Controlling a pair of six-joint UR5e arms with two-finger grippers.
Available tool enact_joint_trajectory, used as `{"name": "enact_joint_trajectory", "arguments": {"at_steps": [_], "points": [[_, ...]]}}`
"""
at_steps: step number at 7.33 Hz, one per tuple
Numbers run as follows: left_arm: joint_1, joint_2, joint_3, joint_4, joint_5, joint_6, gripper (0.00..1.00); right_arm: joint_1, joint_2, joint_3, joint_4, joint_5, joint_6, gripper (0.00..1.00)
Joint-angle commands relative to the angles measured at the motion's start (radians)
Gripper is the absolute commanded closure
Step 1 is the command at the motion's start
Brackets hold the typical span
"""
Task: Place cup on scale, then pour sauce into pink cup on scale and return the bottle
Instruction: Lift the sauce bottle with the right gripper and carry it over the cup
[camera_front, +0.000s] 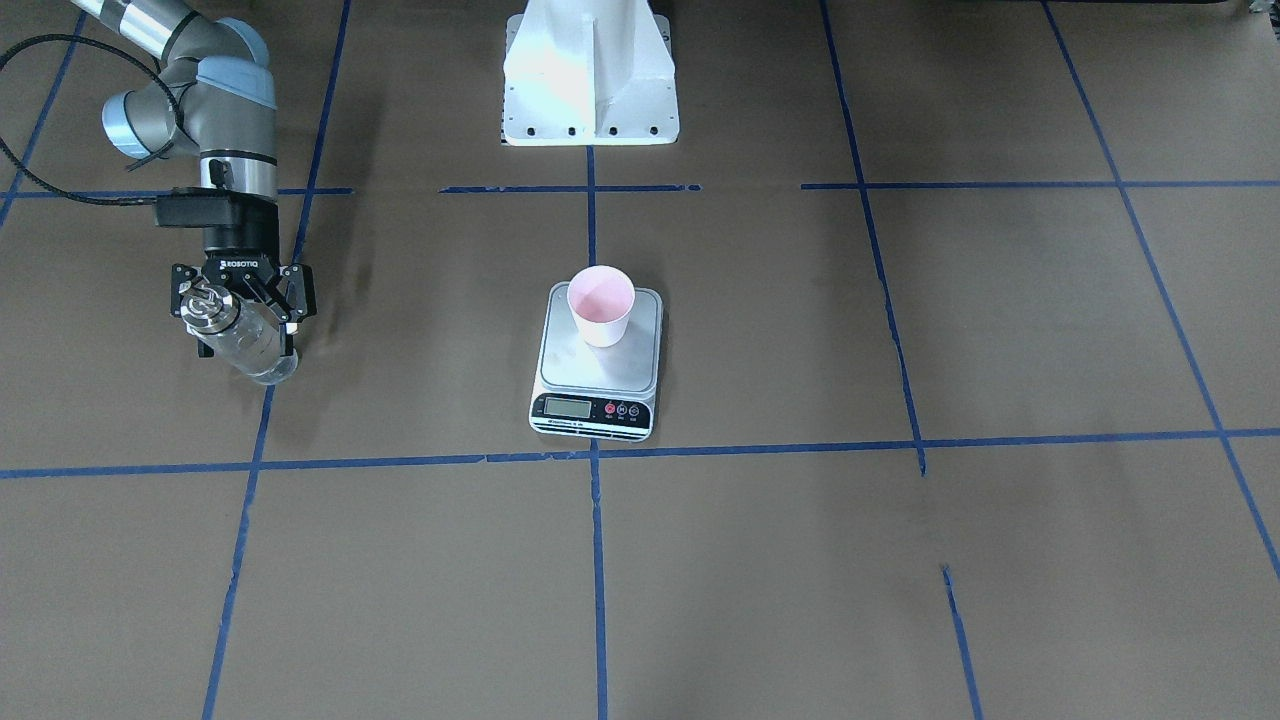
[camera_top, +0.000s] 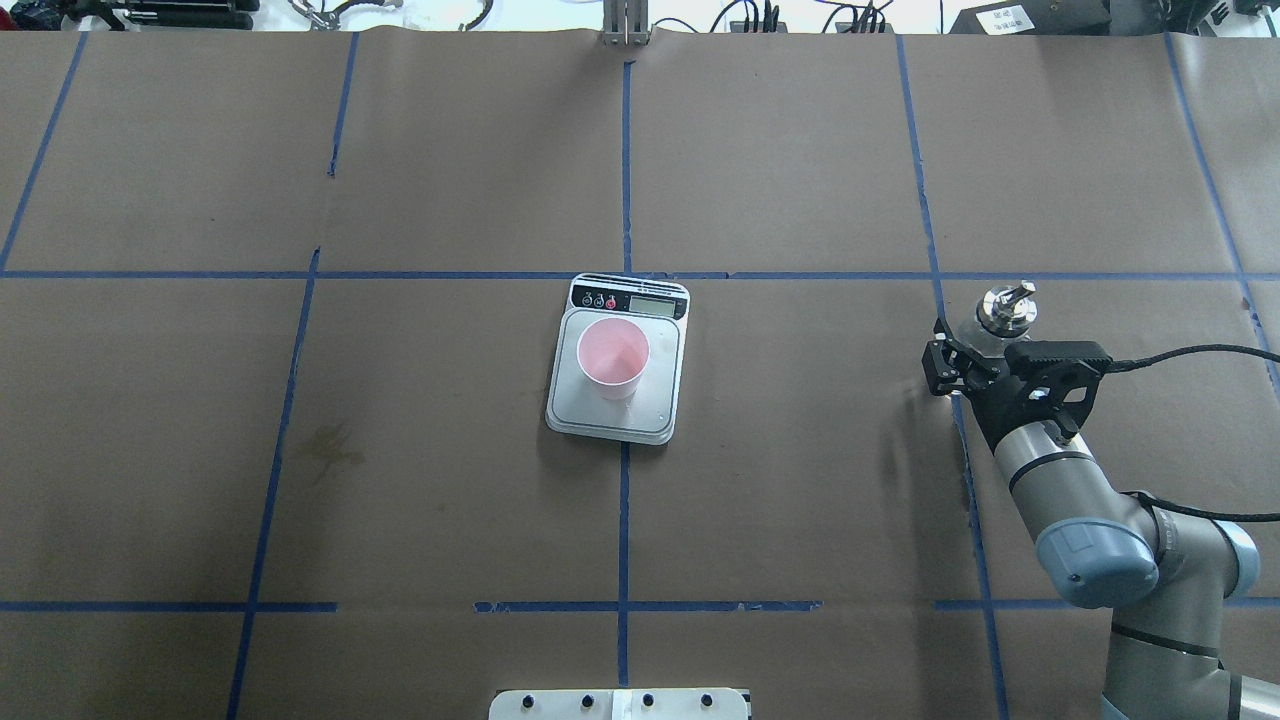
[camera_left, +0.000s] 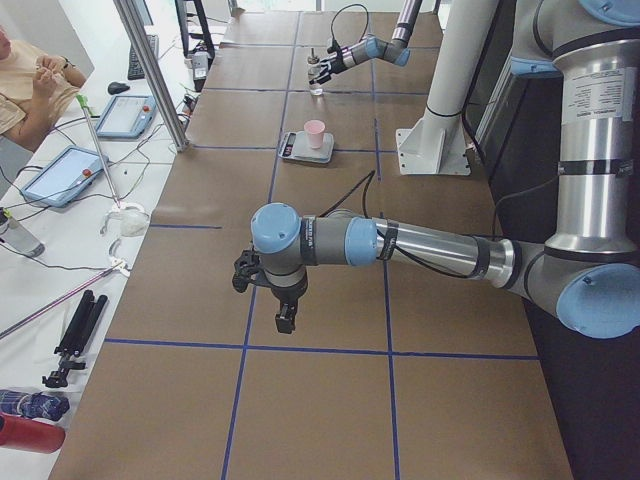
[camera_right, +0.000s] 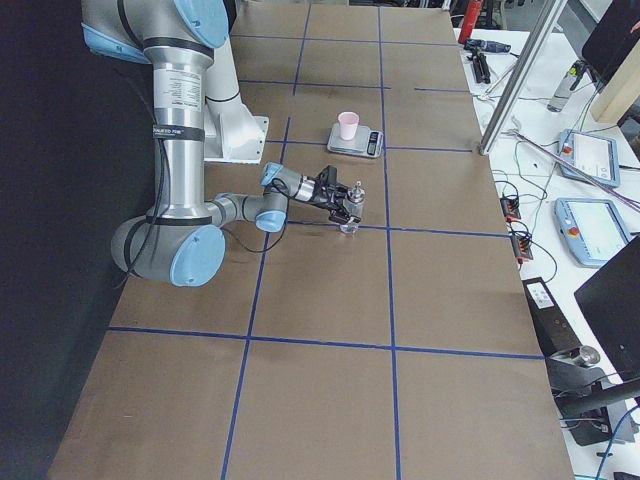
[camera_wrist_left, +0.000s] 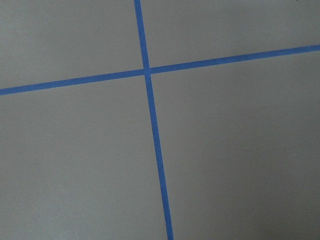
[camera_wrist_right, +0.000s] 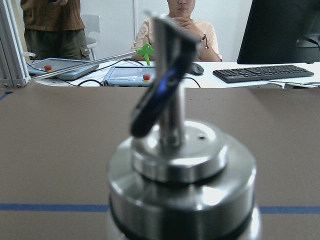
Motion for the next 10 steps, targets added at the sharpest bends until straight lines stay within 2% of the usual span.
{"name": "enact_joint_trajectory", "arguments": {"at_steps": [1, 2, 3, 4, 5, 6, 8, 10], "points": [[0.0, -0.003, -0.001, 0.0, -0.002, -0.002, 0.0, 0.001, 0.005, 0.013, 0.0, -0.03, -0.003, 1.0], [0.0, -0.004, -0.005, 0.0, -0.005, -0.002, 0.0, 0.005, 0.0, 0.048, -0.001, -0.033, -0.038, 1.0], [0.0, -0.003, -0.014, 0.002, -0.007, -0.005, 0.0, 0.004, 0.006, 0.093, -0.001, -0.036, -0.188, 1.0], [0.0, -0.001, -0.014, 0.002, -0.005, -0.005, 0.0, 0.002, 0.008, 0.139, -0.001, -0.032, -0.257, 1.0], [0.0, -0.001, -0.014, 0.002, -0.005, -0.005, 0.0, 0.001, 0.026, 0.139, -0.003, -0.03, -0.333, 1.0], [0.0, -0.001, -0.014, 0.002, -0.005, -0.005, 0.0, 0.004, 0.092, 0.136, -0.007, -0.03, -0.38, 1.0], [0.0, -0.001, -0.012, 0.002, -0.004, -0.005, 0.0, 0.004, 0.132, 0.131, -0.015, -0.029, -0.439, 1.0], [0.002, -0.001, -0.012, 0.002, -0.005, -0.005, 0.0, 0.001, 0.148, 0.128, -0.045, -0.073, -0.49, 1.0]]}}
